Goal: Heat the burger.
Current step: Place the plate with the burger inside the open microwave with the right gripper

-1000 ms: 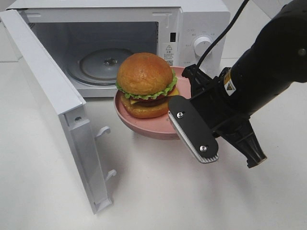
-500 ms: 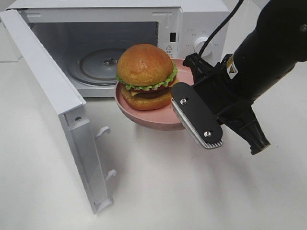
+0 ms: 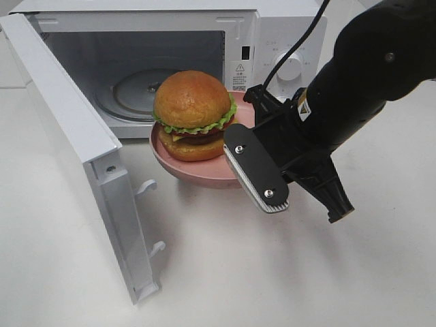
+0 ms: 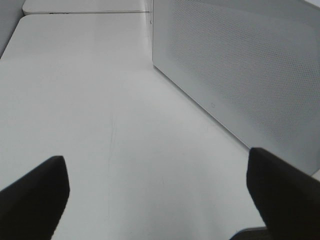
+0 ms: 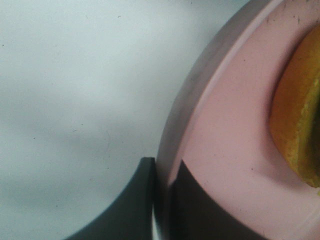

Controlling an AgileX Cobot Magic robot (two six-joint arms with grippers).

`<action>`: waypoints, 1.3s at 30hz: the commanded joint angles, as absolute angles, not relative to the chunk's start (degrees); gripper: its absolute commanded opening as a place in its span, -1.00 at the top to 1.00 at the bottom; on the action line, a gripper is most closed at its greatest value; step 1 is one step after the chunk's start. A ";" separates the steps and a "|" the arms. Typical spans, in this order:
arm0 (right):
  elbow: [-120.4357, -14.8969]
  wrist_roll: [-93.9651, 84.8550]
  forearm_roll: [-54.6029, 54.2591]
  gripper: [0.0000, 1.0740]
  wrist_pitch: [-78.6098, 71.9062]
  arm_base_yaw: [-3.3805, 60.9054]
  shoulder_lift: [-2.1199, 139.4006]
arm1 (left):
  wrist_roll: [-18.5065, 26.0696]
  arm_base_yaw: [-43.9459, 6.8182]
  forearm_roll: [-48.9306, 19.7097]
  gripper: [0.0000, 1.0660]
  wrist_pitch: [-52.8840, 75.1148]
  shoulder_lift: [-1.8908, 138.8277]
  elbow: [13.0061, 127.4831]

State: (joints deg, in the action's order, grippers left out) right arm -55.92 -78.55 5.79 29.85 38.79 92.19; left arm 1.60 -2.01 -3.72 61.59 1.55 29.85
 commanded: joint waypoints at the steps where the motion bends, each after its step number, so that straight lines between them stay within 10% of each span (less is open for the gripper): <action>1: -57.70 -78.78 5.90 1.00 25.15 38.85 92.25 | 1.55 -2.01 -4.18 -0.66 61.48 1.32 29.74; 39: -87.55 -68.98 9.05 1.00 31.34 38.85 115.05 | 1.55 -2.01 -4.18 -0.66 61.48 1.32 29.74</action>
